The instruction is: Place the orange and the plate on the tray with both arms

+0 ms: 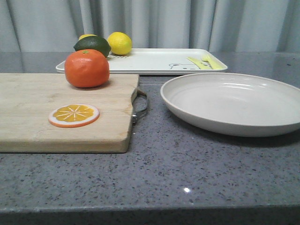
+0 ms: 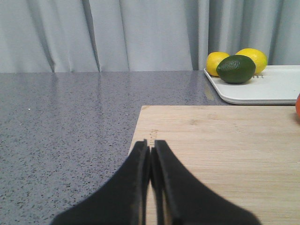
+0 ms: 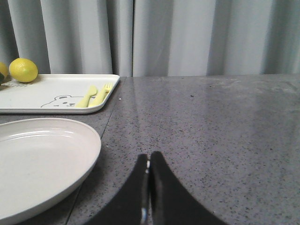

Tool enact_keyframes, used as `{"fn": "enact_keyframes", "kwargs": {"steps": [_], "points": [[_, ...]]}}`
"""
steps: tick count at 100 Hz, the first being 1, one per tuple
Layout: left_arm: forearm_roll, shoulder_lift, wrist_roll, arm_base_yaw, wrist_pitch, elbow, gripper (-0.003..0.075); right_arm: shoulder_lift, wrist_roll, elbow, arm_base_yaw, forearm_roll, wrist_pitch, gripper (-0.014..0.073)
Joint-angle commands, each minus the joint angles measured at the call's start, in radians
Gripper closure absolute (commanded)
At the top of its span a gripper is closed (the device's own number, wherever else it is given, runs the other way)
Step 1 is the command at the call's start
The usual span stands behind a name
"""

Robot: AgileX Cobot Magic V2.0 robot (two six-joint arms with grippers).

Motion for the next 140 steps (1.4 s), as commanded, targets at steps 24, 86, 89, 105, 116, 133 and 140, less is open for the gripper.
{"fn": "enact_keyframes", "kwargs": {"steps": [24,86,89,105,116,133,140], "points": [[-0.004,-0.031,-0.007,0.000,-0.080,0.023,0.0739,-0.021,0.002,-0.001,0.005,-0.010,-0.078,0.0662],[-0.004,-0.031,-0.007,0.000,-0.080,0.023,0.0739,-0.021,0.002,-0.001,0.005,-0.010,-0.081,0.0662],[-0.006,-0.031,-0.007,0.000,-0.080,0.023,0.0739,-0.021,0.002,-0.001,0.005,-0.010,-0.081,0.0662],[-0.011,-0.031,-0.007,0.000,-0.080,0.023,0.0739,-0.021,0.002,-0.001,0.005,-0.010,-0.085,0.0662],[-0.014,-0.031,-0.007,0.000,-0.088,0.019,0.0739,-0.021,0.002,-0.002,0.005,-0.010,-0.086,0.0662],[-0.079,-0.031,-0.007,0.000,-0.114,0.010,0.0739,-0.017,0.009,-0.020,0.005,-0.002,-0.079,0.0654],[-0.079,-0.022,-0.007,0.000,-0.101,-0.006,0.0739,-0.009,0.009,-0.045,0.005,-0.001,-0.067,0.0654]]}}
